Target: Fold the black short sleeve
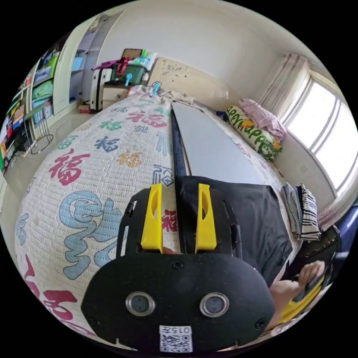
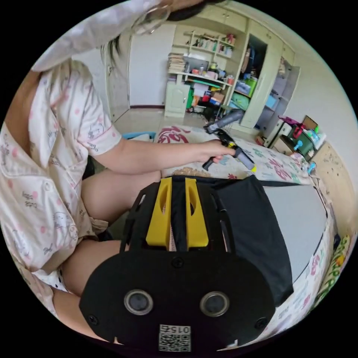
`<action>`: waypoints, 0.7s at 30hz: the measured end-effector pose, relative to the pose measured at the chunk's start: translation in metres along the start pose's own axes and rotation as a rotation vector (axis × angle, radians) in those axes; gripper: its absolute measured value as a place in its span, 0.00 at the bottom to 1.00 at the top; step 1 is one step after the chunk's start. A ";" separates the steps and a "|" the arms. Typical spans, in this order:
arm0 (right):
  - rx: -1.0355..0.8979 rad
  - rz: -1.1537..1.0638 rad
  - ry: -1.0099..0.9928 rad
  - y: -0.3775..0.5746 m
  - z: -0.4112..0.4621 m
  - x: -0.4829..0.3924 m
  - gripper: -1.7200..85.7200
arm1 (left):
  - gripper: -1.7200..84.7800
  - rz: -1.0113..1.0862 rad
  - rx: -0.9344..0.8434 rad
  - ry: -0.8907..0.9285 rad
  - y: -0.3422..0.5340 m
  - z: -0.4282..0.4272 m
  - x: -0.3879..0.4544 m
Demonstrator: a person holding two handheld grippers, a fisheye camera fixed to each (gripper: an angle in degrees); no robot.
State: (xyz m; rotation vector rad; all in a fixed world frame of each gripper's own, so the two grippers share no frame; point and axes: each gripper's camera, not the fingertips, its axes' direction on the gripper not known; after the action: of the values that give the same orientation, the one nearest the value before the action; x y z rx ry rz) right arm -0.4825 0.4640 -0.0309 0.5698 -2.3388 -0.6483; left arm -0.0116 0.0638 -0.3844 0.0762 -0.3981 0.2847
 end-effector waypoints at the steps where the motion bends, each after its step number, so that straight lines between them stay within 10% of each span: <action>1: 0.027 0.056 0.022 0.002 -0.027 0.009 0.10 | 0.16 0.076 0.024 0.026 0.017 -0.010 0.005; 10: 0.035 0.692 0.295 0.096 -0.159 0.059 0.13 | 0.14 0.589 -0.127 0.423 0.131 -0.020 0.086; 21: 0.006 0.732 0.288 0.039 -0.165 0.058 0.13 | 0.15 0.572 -0.374 0.227 0.309 0.051 0.103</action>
State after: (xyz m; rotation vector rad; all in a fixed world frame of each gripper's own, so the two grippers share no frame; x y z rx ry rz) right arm -0.4213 0.4135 0.1303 -0.1960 -2.0607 -0.1957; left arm -0.0283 0.3801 -0.2919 -0.4414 -0.2346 0.7691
